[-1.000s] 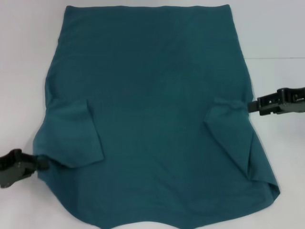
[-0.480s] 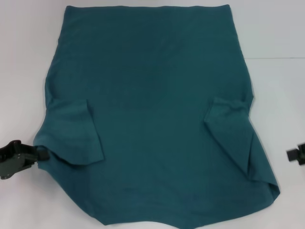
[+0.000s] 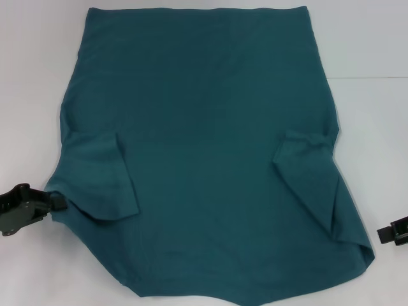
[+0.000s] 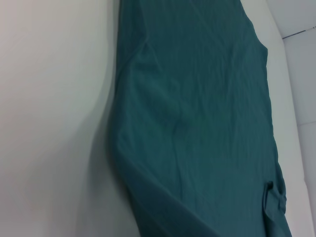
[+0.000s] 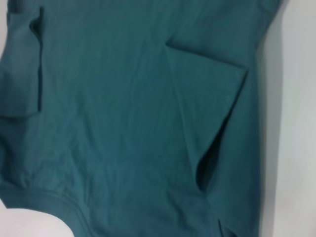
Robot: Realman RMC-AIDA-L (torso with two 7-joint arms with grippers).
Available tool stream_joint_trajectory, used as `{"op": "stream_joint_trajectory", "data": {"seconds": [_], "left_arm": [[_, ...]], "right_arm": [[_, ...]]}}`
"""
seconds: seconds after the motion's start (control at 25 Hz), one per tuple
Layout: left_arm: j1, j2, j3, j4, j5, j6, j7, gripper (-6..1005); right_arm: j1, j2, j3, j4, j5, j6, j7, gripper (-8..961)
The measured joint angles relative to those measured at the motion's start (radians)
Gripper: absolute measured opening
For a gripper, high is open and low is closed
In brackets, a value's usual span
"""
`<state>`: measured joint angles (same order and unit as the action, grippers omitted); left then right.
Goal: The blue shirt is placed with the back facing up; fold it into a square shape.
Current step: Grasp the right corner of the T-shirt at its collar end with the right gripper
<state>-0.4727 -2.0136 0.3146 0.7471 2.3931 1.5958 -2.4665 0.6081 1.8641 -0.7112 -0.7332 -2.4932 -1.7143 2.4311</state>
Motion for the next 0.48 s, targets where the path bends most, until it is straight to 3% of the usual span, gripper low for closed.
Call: {"op": "stream_joint_trajectory", "data": {"seconds": [0.2, 0.48], "left_arm": [[0.000, -0.002, 0.000, 0.000, 0.001, -0.004, 0.000, 27], [-0.001, -0.001, 0.000, 0.000, 0.002, -0.008, 0.001, 27]], "right_arm": [[0.020, 0.028, -0.002, 0.003, -0.046, 0.022, -0.010, 566], [0.029, 0.030, 0.002, 0.006, -0.051, 0.026, 0.003, 588]]}}
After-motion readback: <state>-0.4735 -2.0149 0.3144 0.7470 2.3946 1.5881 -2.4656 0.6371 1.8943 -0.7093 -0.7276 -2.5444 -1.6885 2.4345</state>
